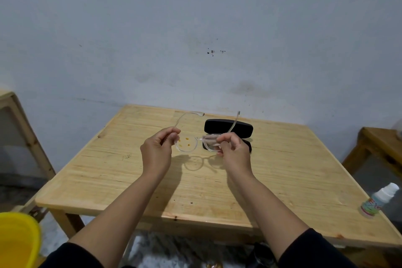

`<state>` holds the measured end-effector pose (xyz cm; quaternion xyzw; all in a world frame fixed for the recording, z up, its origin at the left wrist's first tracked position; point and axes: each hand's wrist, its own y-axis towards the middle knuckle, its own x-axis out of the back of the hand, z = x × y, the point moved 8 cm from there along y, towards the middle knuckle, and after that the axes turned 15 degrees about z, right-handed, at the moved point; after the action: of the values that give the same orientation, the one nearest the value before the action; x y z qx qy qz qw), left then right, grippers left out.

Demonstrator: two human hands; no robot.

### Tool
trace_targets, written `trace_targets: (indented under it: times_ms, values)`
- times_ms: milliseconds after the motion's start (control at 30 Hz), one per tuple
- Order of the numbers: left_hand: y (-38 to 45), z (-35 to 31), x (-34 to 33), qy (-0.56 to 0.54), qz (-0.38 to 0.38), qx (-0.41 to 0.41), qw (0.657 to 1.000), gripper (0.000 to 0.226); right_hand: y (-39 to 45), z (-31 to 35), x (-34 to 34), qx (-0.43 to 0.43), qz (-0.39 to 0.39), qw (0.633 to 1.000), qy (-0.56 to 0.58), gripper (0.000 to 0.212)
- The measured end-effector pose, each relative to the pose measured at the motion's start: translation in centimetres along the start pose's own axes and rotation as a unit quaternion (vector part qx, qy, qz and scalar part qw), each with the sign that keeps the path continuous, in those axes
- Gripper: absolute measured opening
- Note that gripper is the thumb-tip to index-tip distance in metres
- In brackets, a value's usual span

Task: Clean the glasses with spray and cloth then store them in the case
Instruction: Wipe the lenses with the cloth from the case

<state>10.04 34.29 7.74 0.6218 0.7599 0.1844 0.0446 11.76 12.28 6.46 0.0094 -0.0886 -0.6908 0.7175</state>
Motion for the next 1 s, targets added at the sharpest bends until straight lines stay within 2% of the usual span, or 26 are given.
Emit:
trace_targets:
  times_ms: [133,233,367,467,667,867,1000]
  values:
    - [0.1,-0.1,0.3,0.002,-0.005,-0.006,1.0,0.02,-0.3,-0.3,-0.4,-0.017,0.011,1.0,0.019,0.025]
    - [-0.2,-0.5,-0.1,0.01,0.004,-0.025,1.0,0.021,-0.9,-0.4,0.2,-0.007,-0.033,0.998,0.056,0.017]
    - [-0.2,-0.9,-0.8,-0.002,0.009,-0.035,0.999,0.021,-1.6,-0.6,0.5,-0.008,-0.111,0.984,0.136,0.018]
    - [-0.2,-1.3,-1.1,-0.014,0.009,-0.041,0.999,0.022,-1.9,-0.4,0.6,-0.017,-0.123,0.98,0.152,0.014]
    - [0.0,-1.2,-1.5,-0.06,0.004,-0.032,0.998,0.018,-2.0,0.0,0.2,-0.015,-0.081,0.991,0.107,0.011]
    - [0.4,-0.7,-1.1,-0.049,-0.002,-0.02,0.999,0.016,-1.4,0.8,-0.9,-0.005,0.042,0.995,0.093,0.013]
    - [0.5,-0.9,-0.7,-0.047,-0.008,-0.025,0.999,0.017,-0.9,1.9,-1.2,0.007,0.108,0.994,0.002,0.014]
